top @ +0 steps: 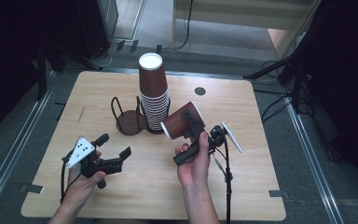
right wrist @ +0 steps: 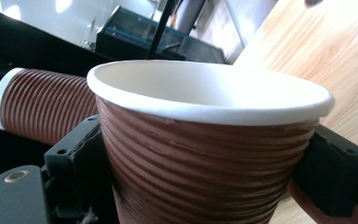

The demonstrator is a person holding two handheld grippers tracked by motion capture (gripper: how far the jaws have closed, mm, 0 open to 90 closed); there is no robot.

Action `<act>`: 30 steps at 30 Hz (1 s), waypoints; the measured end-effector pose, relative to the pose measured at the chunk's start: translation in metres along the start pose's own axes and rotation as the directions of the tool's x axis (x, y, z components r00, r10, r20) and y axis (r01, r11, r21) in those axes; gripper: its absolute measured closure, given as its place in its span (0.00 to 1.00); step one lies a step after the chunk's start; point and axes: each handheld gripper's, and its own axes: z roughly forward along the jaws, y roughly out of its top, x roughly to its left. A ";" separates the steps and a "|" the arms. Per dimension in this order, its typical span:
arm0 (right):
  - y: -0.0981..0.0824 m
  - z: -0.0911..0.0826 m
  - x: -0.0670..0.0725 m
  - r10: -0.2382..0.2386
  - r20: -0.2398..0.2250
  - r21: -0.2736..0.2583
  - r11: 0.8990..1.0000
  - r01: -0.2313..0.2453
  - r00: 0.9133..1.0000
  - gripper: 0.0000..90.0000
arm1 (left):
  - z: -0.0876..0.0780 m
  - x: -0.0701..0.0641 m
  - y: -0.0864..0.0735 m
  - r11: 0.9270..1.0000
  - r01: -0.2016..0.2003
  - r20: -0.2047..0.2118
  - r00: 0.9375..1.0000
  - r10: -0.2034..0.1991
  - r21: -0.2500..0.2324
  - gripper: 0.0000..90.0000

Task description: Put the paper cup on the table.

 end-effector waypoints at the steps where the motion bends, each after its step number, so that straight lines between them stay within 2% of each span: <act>1: 0.001 0.000 0.000 -0.009 0.006 -0.009 1.000 0.009 1.000 0.15 | 0.000 0.001 0.000 1.000 0.004 -0.005 1.000 -0.004 0.001 0.00; 6: 0.006 0.001 -0.002 -0.079 0.036 -0.056 0.995 0.081 0.996 0.15 | 0.000 0.007 -0.002 1.000 0.005 -0.020 1.000 -0.005 0.015 0.00; 9: 0.010 0.002 -0.006 -0.124 0.046 -0.084 0.988 0.127 0.991 0.15 | 0.000 0.010 -0.003 1.000 0.012 -0.030 0.999 -0.012 0.016 0.00; 12: 0.012 0.002 -0.007 -0.186 0.048 -0.114 0.975 0.190 0.981 0.15 | 0.001 0.012 -0.006 1.000 0.016 -0.043 0.999 -0.015 0.022 0.00; 14: 0.014 0.003 -0.008 -0.237 0.059 -0.131 0.961 0.242 0.970 0.15 | 0.002 0.013 -0.008 0.999 0.012 -0.050 0.999 -0.011 0.031 0.00; 16: 0.015 0.005 -0.007 -0.297 0.084 -0.146 0.941 0.307 0.951 0.15 | 0.002 0.015 -0.010 0.999 0.010 -0.056 0.998 -0.008 0.039 0.00; 18: 0.016 0.006 -0.007 -0.333 0.098 -0.157 0.926 0.345 0.938 0.15 | 0.002 0.016 -0.011 0.999 0.011 -0.060 0.998 -0.008 0.042 0.00; 22: 0.021 0.008 -0.009 -0.362 0.117 -0.173 0.909 0.378 0.925 0.15 | 0.002 0.020 -0.011 0.999 0.021 -0.075 0.997 -0.018 0.039 0.00; 25: 0.025 0.010 -0.010 -0.376 0.103 -0.188 0.902 0.389 0.921 0.14 | 0.002 0.022 -0.013 0.999 0.024 -0.084 0.996 -0.020 0.044 0.00; 26: 0.026 0.011 -0.010 -0.386 0.104 -0.191 0.897 0.399 0.917 0.14 | 0.002 0.023 -0.013 0.999 0.027 -0.087 0.996 -0.023 0.044 0.00; 28: 0.028 0.013 -0.010 -0.440 0.122 -0.195 0.869 0.456 0.890 0.14 | 0.001 0.024 -0.014 0.998 0.027 -0.094 0.995 -0.023 0.049 0.00; 30: 0.030 0.015 -0.009 -0.476 0.135 -0.202 0.845 0.495 0.869 0.14 | 0.001 0.025 -0.014 0.998 0.031 -0.099 0.995 -0.026 0.047 0.00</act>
